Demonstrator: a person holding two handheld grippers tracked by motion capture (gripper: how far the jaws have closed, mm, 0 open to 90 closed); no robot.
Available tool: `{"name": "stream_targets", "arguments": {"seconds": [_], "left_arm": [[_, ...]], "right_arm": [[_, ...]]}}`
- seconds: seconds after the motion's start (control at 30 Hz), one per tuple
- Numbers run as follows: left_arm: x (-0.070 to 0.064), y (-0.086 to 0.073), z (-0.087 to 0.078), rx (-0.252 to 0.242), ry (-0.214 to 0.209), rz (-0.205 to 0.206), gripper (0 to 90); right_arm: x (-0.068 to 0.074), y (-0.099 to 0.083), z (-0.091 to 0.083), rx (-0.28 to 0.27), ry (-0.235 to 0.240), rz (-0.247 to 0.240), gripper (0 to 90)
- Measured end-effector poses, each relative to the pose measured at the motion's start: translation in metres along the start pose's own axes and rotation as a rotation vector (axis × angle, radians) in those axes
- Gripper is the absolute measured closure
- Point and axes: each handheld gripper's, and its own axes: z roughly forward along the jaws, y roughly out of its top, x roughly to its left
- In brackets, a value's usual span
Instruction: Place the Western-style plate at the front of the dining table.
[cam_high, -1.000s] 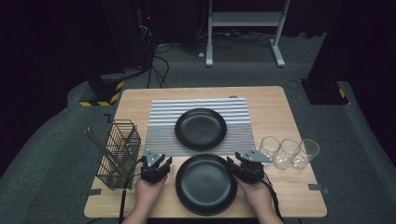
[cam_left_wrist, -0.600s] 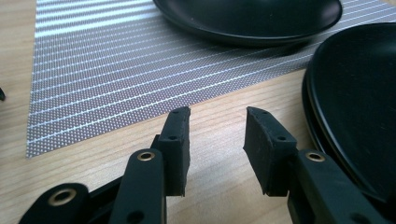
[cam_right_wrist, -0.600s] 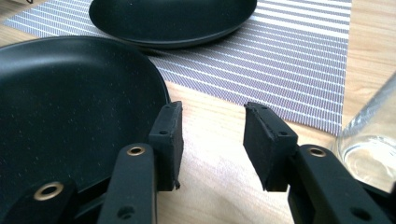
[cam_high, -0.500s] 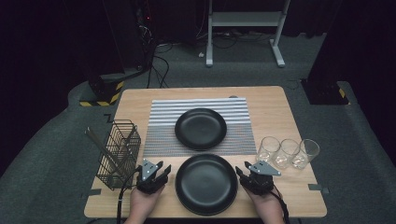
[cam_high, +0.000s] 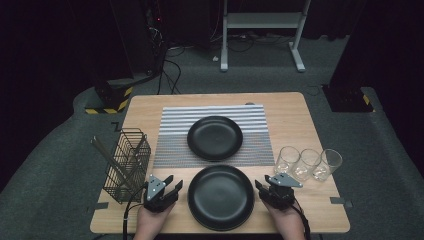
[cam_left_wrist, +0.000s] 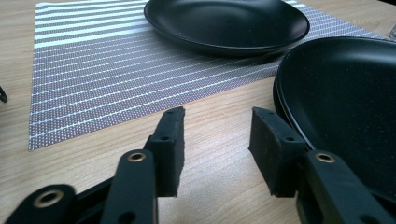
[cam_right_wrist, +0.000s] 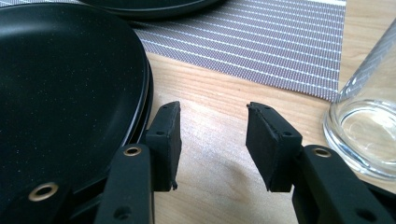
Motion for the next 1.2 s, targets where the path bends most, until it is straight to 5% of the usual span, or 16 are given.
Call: {"name": "stream_targets", "arguments": {"seconds": [0.13, 0.27, 0.87, 1.2], "left_arm": [[-0.002, 0.001, 0.001, 0.002, -0.015, -0.031, 54.1], [-0.005, 0.001, 0.003, 0.003, -0.004, -0.001, 54.0], [-0.007, 0.003, 0.007, 0.008, -0.012, -0.005, 54.2], [-0.011, 0.017, 0.002, 0.005, -0.039, 0.002, 56.0]], "right_arm": [[-0.001, -0.001, 0.001, 0.011, -0.002, 0.003, 54.2], [-0.002, -0.003, 0.003, 0.030, -0.012, 0.006, 53.8], [-0.002, -0.005, 0.003, 0.030, -0.014, 0.008, 54.3], [-0.001, -0.004, 0.003, 0.031, -0.006, -0.004, 55.9]]}}
